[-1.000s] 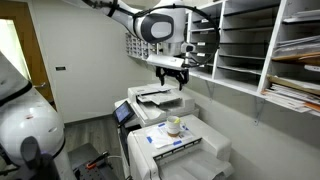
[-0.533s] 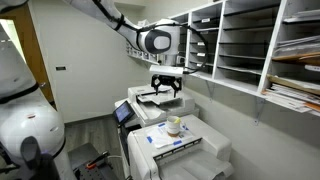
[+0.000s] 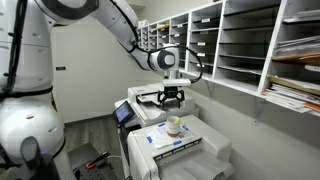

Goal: Take the marker out of the cup

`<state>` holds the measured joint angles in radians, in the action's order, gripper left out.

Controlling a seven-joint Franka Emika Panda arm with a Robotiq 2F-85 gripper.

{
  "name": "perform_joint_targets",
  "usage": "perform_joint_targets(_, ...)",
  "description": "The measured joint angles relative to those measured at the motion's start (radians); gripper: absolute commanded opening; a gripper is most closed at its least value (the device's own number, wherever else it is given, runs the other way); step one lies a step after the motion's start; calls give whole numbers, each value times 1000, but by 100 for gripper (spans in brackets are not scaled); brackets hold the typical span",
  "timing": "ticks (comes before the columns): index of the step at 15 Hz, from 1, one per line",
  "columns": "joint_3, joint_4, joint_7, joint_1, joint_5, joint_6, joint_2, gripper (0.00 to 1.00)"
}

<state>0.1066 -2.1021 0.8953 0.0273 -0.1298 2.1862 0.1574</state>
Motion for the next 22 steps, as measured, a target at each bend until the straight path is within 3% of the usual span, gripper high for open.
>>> perform_joint_targets(6,-28,52,-21,-26,-51,9,66,100)
perform_joint_targets(12,-18,37,-35,-159,19,35,22,100)
perform_joint_targets(19,-113,36,-37,-93,-43,60,92,100)
perform_joint_targets(22,-141,37,7,-74,-127,105,126,100)
